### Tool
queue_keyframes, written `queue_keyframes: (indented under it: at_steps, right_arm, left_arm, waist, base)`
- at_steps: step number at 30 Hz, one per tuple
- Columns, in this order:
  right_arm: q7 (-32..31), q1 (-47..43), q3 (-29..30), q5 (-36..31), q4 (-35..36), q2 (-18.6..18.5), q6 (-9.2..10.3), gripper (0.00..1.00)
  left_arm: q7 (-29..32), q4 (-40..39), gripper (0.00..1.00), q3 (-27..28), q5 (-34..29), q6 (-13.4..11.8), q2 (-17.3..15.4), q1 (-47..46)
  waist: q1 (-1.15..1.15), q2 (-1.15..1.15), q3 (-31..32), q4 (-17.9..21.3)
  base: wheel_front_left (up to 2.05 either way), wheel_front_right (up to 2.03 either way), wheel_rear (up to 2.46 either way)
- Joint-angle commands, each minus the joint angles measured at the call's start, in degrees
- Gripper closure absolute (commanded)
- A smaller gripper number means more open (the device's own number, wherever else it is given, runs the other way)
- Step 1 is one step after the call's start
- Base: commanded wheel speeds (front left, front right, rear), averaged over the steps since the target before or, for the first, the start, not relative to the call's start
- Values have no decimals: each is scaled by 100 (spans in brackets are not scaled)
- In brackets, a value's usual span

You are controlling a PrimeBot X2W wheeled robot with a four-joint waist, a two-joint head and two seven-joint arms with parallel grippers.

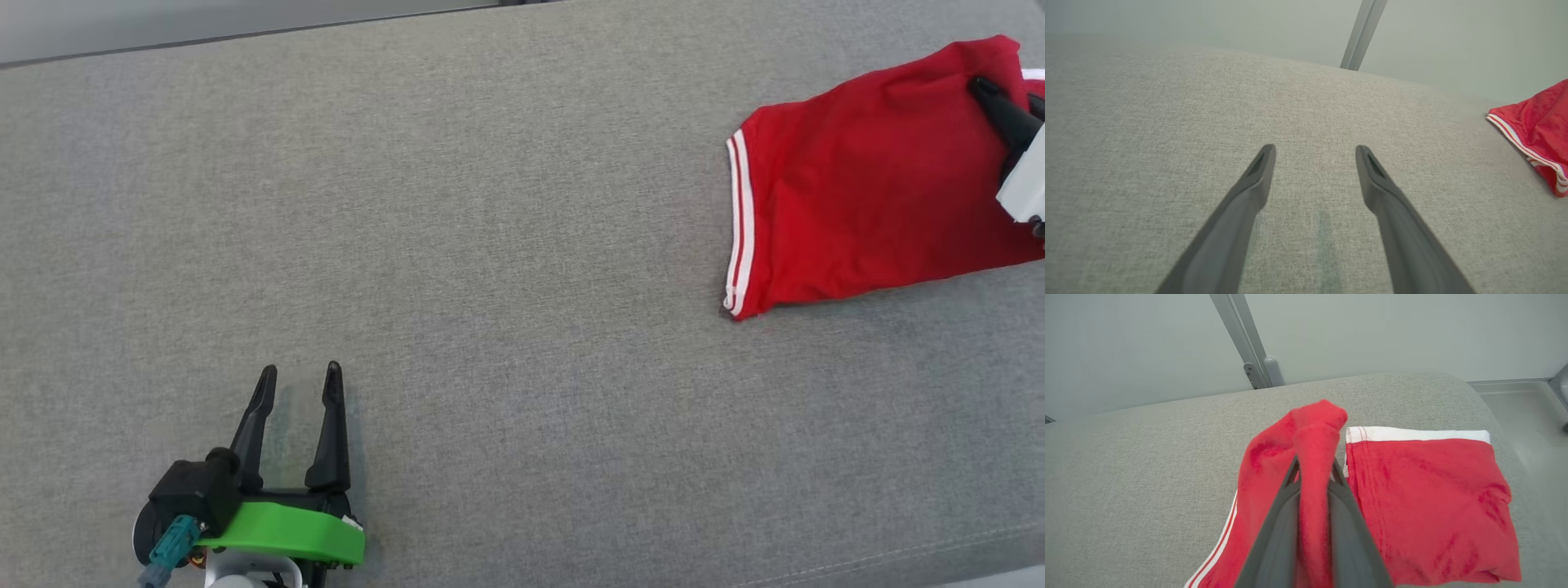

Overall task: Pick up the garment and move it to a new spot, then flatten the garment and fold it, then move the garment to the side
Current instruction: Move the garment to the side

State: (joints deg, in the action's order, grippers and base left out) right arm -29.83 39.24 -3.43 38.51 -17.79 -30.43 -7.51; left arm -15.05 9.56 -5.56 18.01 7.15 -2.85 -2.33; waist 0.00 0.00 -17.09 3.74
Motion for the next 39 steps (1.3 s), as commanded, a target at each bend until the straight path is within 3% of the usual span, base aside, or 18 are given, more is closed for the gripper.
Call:
queue_keyframes:
  at_steps: [1, 6, 14, 24, 33, 39]
  right_arm:
    - [-112, 87, 65, -59, 105, 18, 4, 100]
    - [-414, 261, 350, -237, 286, 202, 3, 100]
    - [-651, 581, 479, -492, 439, 387, 3, 100]
    - [-959, 803, 884, -718, 533, 310, 3, 100]
    - [-1299, 553, 1535, -996, 659, 323, 2, 100]
    - [-1208, 539, 1986, -1326, 376, 411, 2, 100]
  left_arm:
    - [-13, 1, 0, 4, -45, 29, -13, -14]
    - [-13, 42, 0, -71, -76, 31, -13, -125]
    - [-13, 65, 0, -52, -96, 41, -13, -168]
    - [-13, 11, 0, -30, 70, 41, -13, -15]
    - [-13, -24, 0, 8, 6, 42, -13, 4]
    - [-13, 19, 0, -81, -121, 42, -13, -149]
  waist:
    - [0, 0, -13, 191]
    - [0, 0, -83, 259]
    - [0, 0, -131, 44]
    - [0, 0, -148, -154]
    - [0, 0, -249, -44]
    - [0, 0, -421, -22]
  base:
    - [0, 0, 0]
    - [0, 0, 0]
    - [0, 0, 0]
    - [0, 0, 0]
    - [0, 0, 0]
    - [0, 0, 0]
